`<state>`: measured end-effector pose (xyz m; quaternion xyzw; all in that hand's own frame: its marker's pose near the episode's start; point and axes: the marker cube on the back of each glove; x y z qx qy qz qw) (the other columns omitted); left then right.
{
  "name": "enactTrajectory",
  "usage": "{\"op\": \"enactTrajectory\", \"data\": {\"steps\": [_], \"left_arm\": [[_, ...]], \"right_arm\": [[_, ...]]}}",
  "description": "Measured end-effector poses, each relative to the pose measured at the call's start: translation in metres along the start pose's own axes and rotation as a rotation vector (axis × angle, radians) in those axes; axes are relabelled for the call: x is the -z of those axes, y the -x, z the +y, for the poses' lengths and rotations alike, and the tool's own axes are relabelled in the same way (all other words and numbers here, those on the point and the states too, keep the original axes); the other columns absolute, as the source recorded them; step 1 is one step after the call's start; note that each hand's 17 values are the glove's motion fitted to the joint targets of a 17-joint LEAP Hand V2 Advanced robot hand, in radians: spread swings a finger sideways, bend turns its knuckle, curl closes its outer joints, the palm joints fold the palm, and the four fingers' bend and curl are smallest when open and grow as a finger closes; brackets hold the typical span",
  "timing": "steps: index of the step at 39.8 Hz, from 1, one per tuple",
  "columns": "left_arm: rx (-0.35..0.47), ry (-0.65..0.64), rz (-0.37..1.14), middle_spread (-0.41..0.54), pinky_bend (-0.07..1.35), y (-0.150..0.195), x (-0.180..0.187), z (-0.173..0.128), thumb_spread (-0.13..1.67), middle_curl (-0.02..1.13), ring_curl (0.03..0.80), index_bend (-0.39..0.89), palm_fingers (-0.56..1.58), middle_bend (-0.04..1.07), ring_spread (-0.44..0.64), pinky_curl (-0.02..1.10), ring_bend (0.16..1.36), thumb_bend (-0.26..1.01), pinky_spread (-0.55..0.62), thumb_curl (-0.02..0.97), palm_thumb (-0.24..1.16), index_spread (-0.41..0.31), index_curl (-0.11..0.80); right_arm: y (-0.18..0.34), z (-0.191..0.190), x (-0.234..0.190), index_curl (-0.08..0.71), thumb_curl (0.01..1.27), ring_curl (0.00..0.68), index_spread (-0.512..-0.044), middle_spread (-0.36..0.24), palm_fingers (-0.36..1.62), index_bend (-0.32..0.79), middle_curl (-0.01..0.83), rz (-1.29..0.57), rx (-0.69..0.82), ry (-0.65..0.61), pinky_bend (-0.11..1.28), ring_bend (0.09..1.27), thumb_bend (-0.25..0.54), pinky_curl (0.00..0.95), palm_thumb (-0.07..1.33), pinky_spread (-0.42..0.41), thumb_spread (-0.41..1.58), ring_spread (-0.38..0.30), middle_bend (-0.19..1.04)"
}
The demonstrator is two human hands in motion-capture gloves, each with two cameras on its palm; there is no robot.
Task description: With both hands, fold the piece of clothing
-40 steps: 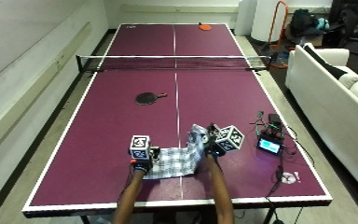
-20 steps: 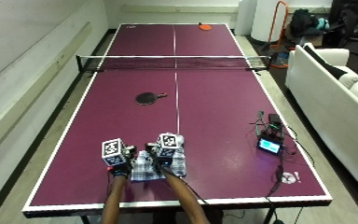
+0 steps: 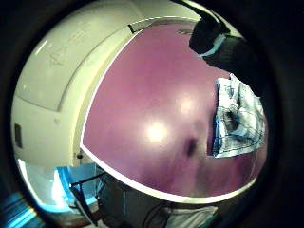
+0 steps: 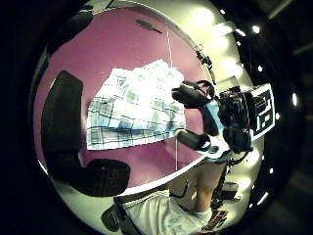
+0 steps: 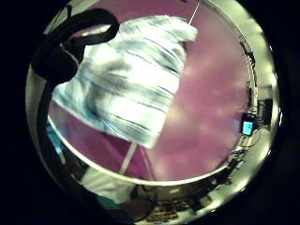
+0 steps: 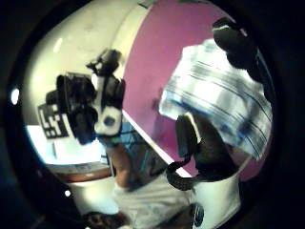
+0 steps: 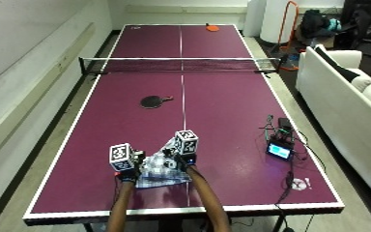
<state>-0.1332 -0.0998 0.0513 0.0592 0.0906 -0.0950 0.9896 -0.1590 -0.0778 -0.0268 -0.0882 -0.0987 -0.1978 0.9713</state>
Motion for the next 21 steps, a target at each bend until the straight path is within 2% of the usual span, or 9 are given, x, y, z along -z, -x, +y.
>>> {"op": "enactTrajectory", "data": {"steps": [3, 6, 10, 14, 21], "left_arm": [[-0.029, -0.006, -0.01, -0.059, 0.37, -0.011, -0.007, -0.006, 1.57, 0.37, 0.332, 0.12, 0.45, 0.18, 0.08, 0.38, 0.6, 0.15, 0.27, 0.212, 0.3, -0.089, 0.278], [-0.055, -0.002, -0.018, -0.06, 0.37, -0.027, -0.003, -0.002, 1.57, 0.37, 0.331, 0.12, 0.45, 0.18, 0.08, 0.38, 0.6, 0.15, 0.27, 0.216, 0.31, -0.089, 0.277], [-0.081, -0.001, -0.04, -0.061, 0.37, -0.042, -0.005, -0.002, 1.56, 0.37, 0.33, 0.12, 0.45, 0.18, 0.08, 0.38, 0.6, 0.16, 0.27, 0.223, 0.32, -0.089, 0.276], [-0.118, -0.01, -0.055, -0.062, 0.37, -0.061, -0.003, 0.0, 1.56, 0.37, 0.33, 0.12, 0.46, 0.18, 0.08, 0.38, 0.6, 0.16, 0.27, 0.23, 0.33, -0.089, 0.276], [-0.148, 0.002, -0.052, -0.065, 0.37, -0.077, -0.004, 0.002, 1.55, 0.36, 0.327, 0.13, 0.46, 0.18, 0.08, 0.37, 0.6, 0.15, 0.27, 0.235, 0.33, -0.098, 0.279]], "right_arm": [[-0.028, 0.016, 0.018, 0.253, 0.44, 0.448, -0.339, -0.23, 0.73, 0.12, 0.458, 0.135, -0.081, -0.034, 0.55, 0.55, -0.038, 0.423, 0.78, -0.146, 0.99, -0.217, 0.33], [-0.051, 0.027, 0.031, 0.273, 0.43, 0.415, -0.342, -0.209, 0.64, 0.17, 0.447, 0.235, -0.149, -0.137, 0.49, 0.46, -0.011, 0.405, 0.79, -0.049, 1.07, -0.168, 0.31], [-0.098, 0.007, 0.021, 0.281, 0.42, 0.374, -0.345, -0.197, 0.63, 0.17, 0.432, 0.316, -0.247, -0.271, 0.45, 0.39, -0.01, 0.373, 0.78, 0.025, 1.15, -0.141, 0.28], [-0.133, 0.011, 0.022, 0.292, 0.41, 0.353, -0.345, -0.185, 0.62, 0.16, 0.421, 0.31, -0.328, -0.353, 0.42, 0.35, -0.014, 0.354, 0.76, 0.086, 1.2, -0.116, 0.25], [-0.146, 0.039, 0.033, 0.302, 0.38, 0.341, -0.353, -0.171, 0.58, 0.15, 0.407, 0.219, -0.373, -0.386, 0.39, 0.31, -0.02, 0.342, 0.7, 0.156, 1.26, -0.073, 0.21]]}}
